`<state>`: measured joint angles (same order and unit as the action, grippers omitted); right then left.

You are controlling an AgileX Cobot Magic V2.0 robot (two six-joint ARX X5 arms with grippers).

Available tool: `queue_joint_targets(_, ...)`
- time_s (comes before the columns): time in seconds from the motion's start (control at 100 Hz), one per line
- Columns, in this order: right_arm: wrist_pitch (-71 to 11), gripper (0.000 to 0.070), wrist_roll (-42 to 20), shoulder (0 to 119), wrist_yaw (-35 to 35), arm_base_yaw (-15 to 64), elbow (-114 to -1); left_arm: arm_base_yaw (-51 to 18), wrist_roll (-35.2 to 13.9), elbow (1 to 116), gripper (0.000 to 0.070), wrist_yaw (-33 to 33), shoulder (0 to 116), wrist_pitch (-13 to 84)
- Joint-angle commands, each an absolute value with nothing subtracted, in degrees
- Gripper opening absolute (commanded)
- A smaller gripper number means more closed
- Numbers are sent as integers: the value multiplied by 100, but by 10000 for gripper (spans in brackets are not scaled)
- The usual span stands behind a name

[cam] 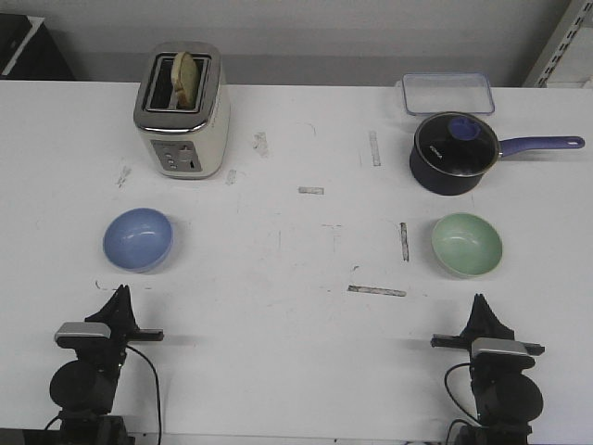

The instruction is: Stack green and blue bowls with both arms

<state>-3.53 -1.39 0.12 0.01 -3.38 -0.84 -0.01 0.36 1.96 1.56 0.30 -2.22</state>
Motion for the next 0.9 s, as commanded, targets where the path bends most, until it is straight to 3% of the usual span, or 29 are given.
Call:
queue_joint_targets(0.0,-257,4,-169,8,1,-344,-73,3,62,71,2,152,19,-294)
queue_joint_targets(0.25,-174,4,-196,8,12,-349,-73,3,60,71,2,152,19,-311)
queue_joint_targets(0.42,836,4,-209,8,30,-346,-329,3,60,71,2,152,19,-309)
queue_joint_targets(0.53,976,4,-121,266,202,-346,-1004,3,60,71,2,152,19,-309)
queue_joint_targets(0.7,388,4,-102,1487,344,-346,-2615,3,62,71,2,152,19,-309)
queue_joint_targets(0.89,-840,15,19,3240,346,-349,-4484,3,62,71,2,154,19,-309)
